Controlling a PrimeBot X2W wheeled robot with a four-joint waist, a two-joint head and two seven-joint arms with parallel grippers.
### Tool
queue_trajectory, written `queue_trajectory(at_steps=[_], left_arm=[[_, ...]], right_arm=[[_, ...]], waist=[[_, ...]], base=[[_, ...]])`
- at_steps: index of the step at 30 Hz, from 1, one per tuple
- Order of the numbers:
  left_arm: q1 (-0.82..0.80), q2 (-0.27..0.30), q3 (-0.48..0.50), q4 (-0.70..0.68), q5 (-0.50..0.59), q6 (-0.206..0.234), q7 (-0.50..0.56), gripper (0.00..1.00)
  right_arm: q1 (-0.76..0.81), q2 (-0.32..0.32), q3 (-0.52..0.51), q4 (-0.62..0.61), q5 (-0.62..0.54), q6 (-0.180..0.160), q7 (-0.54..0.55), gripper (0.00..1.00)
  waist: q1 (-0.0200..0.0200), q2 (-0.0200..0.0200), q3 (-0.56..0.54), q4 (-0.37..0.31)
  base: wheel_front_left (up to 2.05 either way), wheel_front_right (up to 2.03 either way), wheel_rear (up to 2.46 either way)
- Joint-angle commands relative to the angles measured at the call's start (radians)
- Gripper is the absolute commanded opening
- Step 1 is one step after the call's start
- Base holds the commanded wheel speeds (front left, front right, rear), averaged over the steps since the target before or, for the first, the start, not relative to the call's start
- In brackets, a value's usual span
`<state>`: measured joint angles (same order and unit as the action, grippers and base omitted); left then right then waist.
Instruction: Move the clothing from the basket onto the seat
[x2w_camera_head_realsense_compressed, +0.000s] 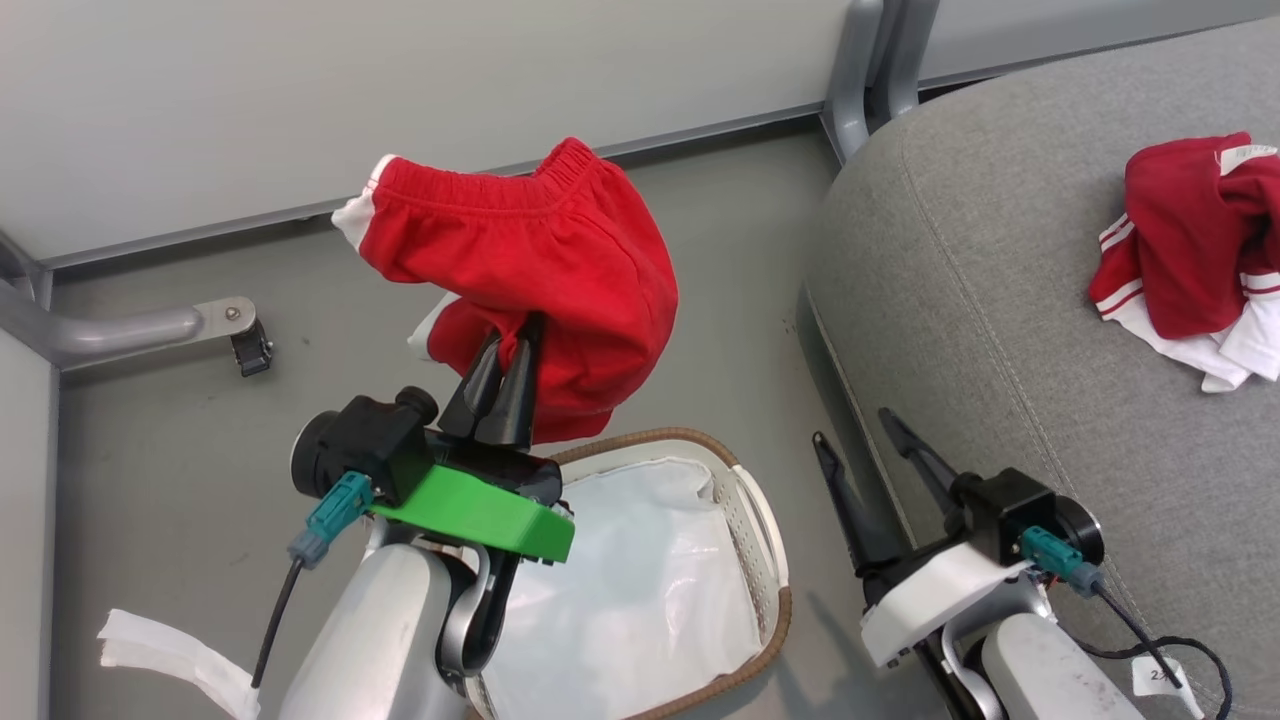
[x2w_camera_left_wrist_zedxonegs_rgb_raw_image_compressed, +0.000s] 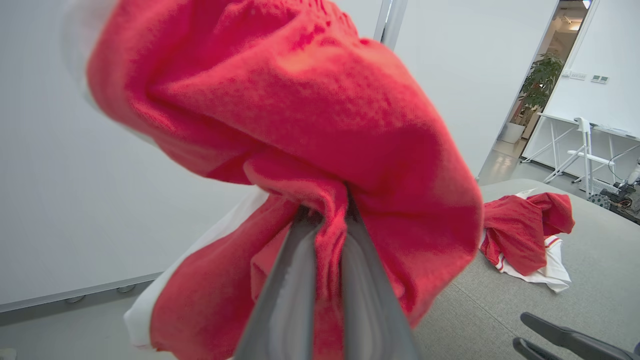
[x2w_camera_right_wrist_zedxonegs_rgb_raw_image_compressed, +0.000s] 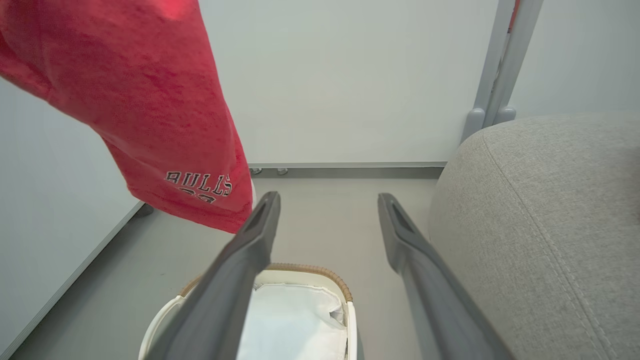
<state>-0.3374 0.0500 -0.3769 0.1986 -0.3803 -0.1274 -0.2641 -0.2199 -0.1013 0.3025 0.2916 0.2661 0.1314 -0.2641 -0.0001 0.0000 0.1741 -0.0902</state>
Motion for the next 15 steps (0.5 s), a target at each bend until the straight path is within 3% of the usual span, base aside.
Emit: queue_trajectory(at_steps=[1, 10, 15], left_arm=[[0.024, 0.002, -0.003, -0.006, -0.010, -0.005, 0.000, 0.00], [0.035, 0.001, -0.031, -0.015, -0.026, -0.005, 0.000, 0.00], [0.037, 0.002, -0.067, -0.005, -0.040, -0.005, 0.000, 0.00]], right_arm=[[0.014, -0.002, 0.018, -0.001, -0.005, -0.001, 0.000, 1.00], [-0.084, -0.041, 0.260, -0.072, -0.026, -0.001, 0.000, 1.00], [-0.164, -0.030, 0.327, -0.053, -0.044, -0.001, 0.000, 1.00]], waist=[[0.0001, 0.0000, -0.027, 0.015], [0.0001, 0.0000, -0.028, 0.021], [0.0001, 0.0000, -0.026, 0.036]], base=[[0.00, 0.00, 0.00], [0.00, 0.00, 0.00], [0.00, 0.00, 0.00]])
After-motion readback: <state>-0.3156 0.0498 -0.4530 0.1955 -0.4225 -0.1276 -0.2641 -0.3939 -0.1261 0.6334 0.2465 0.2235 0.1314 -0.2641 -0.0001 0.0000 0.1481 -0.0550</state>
